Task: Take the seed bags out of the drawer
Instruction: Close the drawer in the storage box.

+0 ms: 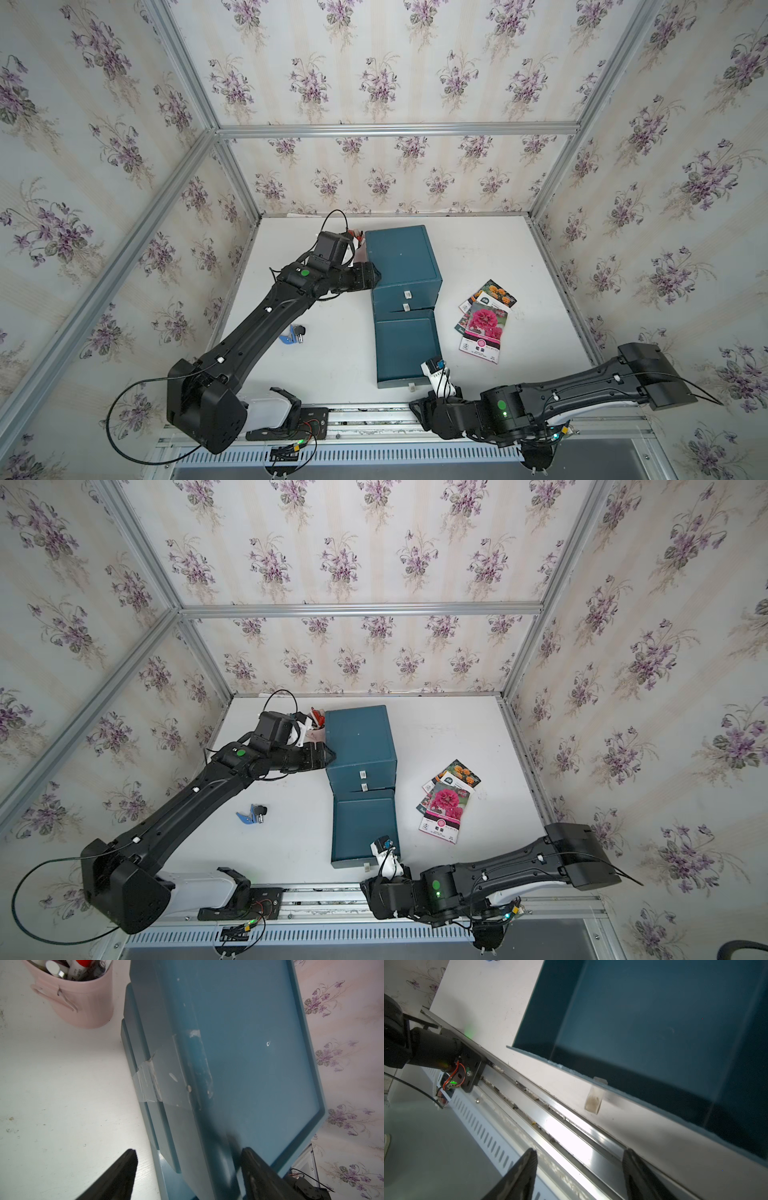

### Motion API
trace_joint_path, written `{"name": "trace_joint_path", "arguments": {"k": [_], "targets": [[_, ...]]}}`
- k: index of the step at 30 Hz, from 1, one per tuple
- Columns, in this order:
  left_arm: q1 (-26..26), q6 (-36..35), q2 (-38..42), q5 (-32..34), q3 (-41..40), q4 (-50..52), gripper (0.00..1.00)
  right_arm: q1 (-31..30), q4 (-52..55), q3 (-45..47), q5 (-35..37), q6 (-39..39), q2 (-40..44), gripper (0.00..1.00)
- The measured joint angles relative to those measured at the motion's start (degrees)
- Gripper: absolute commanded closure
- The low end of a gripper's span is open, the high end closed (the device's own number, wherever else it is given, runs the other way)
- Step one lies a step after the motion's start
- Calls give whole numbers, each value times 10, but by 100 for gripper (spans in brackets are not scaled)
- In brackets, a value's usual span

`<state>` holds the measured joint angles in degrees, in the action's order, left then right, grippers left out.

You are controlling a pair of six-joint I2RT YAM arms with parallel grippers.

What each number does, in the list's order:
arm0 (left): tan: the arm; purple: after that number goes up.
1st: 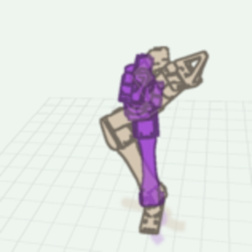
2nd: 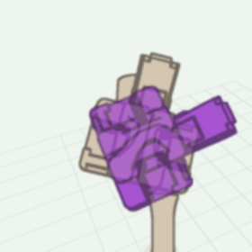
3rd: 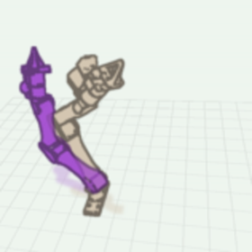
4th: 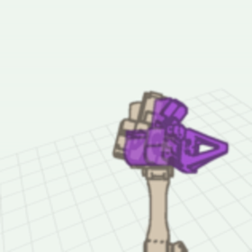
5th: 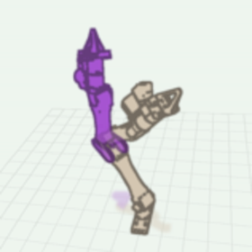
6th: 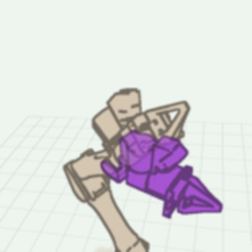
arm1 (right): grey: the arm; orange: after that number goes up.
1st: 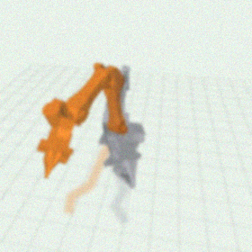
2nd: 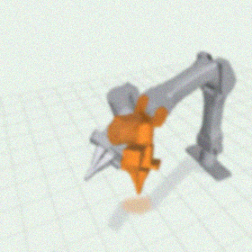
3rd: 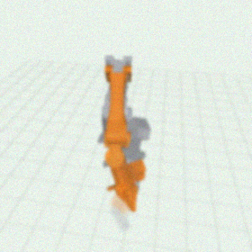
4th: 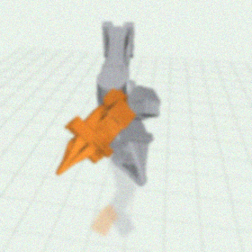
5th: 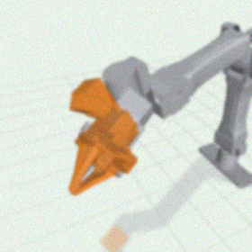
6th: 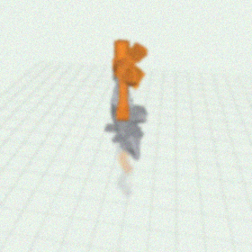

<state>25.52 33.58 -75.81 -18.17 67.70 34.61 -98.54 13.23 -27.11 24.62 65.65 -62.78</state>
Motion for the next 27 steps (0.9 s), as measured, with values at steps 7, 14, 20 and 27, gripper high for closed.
{"name": "trace_joint_path", "arguments": {"k": [7, 14, 20, 27], "targets": [[0, 0, -1, -3, -3, -8, 19, 48, -71, 11, -8, -31, -40, 39], [0, -2, -2, -3, -3, -11, 21, 85, -101, 11, -3, -47, -55, 50], [0, -4, -2, -6, -5, -15, 23, 129, -118, 12, 0, -72, -49, 53], [0, -6, -1, -10, -9, -21, 24, 161, -159, 18, 2, -102, -76, 52]]}}
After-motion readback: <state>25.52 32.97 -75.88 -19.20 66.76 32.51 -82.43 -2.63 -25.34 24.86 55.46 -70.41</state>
